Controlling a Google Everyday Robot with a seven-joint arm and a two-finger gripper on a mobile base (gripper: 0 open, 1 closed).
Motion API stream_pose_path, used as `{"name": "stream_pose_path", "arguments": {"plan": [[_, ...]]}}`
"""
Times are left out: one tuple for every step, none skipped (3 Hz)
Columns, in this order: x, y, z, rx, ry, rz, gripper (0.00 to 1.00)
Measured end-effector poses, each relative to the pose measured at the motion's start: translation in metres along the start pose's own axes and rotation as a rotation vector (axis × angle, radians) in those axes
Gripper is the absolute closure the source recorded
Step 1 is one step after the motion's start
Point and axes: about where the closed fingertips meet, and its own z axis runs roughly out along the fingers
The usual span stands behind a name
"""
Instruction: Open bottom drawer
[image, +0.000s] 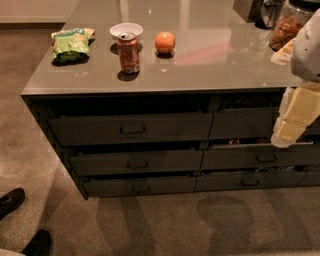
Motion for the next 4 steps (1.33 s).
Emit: {"name": "stream_pose_path", "arguments": {"plan": [[0.0,0.0,0.0,0.0,0.0,0.0,0.0],[0.003,0.003,0.021,-0.021,-0.031,-0.018,0.0],[0.014,0.014,0.068,-0.068,-0.095,-0.013,0.0],[0.028,0.034,0.141,-0.119,-0.21,0.026,0.0]]}}
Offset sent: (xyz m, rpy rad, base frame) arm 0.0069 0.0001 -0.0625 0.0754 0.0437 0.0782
